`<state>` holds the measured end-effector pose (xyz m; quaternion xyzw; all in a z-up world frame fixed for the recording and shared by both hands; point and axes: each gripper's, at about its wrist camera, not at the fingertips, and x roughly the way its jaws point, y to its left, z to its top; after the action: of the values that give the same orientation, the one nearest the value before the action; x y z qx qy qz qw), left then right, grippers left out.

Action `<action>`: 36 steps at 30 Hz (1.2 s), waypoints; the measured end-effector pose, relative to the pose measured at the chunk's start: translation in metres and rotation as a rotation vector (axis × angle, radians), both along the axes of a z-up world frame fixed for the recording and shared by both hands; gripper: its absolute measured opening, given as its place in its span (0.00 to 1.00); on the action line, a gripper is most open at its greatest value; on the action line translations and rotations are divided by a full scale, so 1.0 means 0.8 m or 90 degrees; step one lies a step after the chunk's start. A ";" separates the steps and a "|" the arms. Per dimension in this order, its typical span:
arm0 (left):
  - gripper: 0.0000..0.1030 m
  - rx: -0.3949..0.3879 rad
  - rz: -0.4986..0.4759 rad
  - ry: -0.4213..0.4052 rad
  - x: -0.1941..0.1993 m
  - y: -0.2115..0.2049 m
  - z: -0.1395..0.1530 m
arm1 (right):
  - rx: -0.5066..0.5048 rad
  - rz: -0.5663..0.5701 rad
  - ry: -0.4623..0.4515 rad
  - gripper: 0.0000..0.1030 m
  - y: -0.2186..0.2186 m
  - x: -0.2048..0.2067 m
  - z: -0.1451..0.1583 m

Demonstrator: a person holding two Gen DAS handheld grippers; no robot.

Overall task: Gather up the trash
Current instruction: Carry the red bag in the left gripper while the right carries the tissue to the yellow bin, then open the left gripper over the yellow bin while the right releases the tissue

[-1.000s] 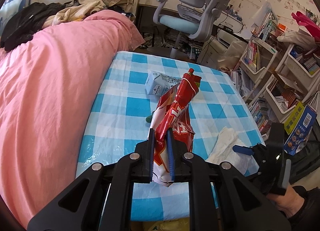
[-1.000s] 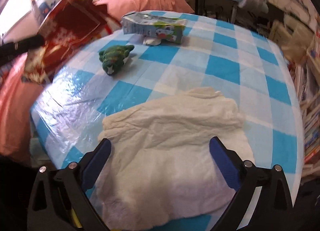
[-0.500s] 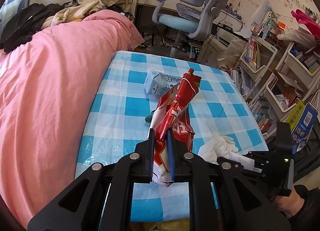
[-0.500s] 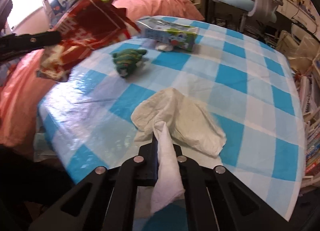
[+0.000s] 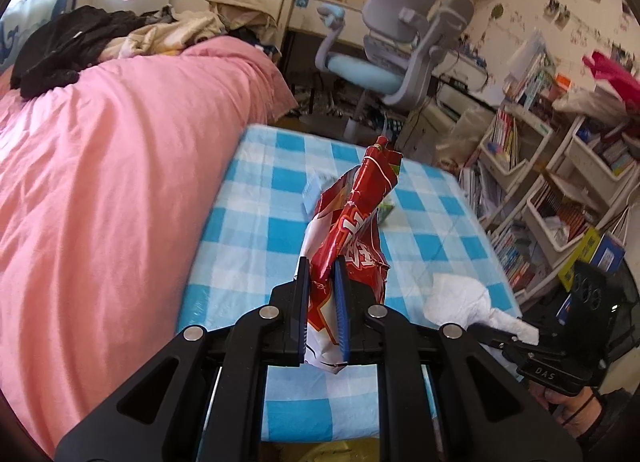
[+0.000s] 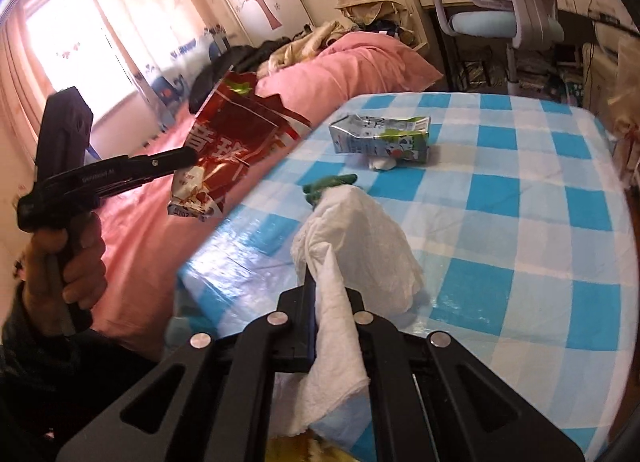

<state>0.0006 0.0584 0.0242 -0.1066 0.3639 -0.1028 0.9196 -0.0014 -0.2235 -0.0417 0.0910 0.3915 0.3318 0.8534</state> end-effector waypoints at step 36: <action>0.11 0.053 -0.043 0.126 -0.125 -0.051 -0.092 | -0.052 0.436 0.186 0.08 0.109 -0.135 -0.068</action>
<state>-0.0995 0.0176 -0.0494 -0.0657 0.4605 -0.1075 0.8786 -0.1095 -0.1363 -0.0963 -0.0335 0.5299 0.5658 0.6309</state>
